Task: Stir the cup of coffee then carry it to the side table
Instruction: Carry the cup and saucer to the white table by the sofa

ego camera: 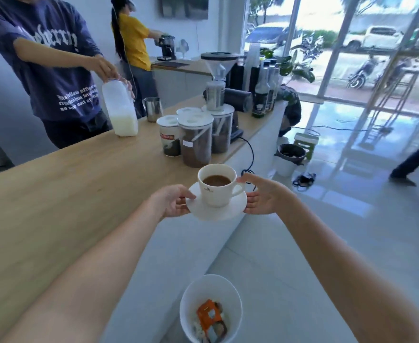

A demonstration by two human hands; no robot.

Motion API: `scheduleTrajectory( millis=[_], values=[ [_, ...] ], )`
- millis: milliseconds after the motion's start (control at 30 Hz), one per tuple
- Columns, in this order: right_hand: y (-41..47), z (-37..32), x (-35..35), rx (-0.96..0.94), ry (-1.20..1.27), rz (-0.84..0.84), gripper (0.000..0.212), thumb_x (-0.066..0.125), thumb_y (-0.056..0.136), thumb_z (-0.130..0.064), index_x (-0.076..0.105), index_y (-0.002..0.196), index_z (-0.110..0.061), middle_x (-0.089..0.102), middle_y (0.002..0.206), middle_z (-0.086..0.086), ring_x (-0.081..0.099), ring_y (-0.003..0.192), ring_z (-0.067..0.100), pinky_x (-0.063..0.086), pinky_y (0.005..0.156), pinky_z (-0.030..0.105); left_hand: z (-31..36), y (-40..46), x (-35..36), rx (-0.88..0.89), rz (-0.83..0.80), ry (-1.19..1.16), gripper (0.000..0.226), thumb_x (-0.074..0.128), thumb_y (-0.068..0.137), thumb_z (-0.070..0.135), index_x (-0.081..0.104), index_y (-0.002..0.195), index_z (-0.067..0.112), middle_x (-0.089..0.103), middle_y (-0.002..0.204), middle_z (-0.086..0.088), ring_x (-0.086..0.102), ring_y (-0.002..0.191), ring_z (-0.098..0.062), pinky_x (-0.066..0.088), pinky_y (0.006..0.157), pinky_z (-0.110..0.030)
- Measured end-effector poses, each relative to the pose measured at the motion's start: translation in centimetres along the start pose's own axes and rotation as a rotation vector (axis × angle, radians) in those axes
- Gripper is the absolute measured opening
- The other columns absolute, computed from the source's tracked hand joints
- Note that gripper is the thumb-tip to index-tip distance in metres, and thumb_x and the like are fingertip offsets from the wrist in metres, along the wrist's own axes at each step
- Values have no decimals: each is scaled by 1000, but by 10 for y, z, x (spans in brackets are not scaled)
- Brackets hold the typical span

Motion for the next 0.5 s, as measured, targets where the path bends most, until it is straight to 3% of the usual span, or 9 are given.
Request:
scheduleTrajectory(
  millis=[133, 267, 500],
  values=[
    [-34, 3, -92, -25, 56, 90, 56, 78, 66, -19, 55, 111, 6, 67, 98, 15, 67, 83, 27, 55, 73, 35, -3, 7, 98, -4, -76, 58, 11, 59, 81, -5, 53, 84, 3, 58, 81, -11, 61, 70, -23, 57, 51, -28],
    [-68, 9, -181, -59, 135, 197, 58, 78, 64, -18, 55, 111, 6, 67, 96, 16, 67, 79, 28, 55, 69, 36, -3, 14, 197, 0, -202, 117, 14, 60, 79, -8, 55, 88, 2, 61, 84, -13, 63, 73, -25, 55, 63, -31],
    [-125, 25, -332, -125, 324, 402, 63, 77, 65, -20, 50, 115, 8, 66, 100, 17, 67, 81, 29, 55, 69, 38, -5, 30, 378, -11, -410, 285, 18, 61, 76, -6, 57, 90, 4, 62, 88, -11, 65, 70, -24, 56, 45, -25]
  ],
)
Point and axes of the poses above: each hand's wrist, its own y-axis towards the middle knuckle, its own x-axis out of the palm, z = x × y, the point moved 7 cm from there along y, towards the middle knuckle
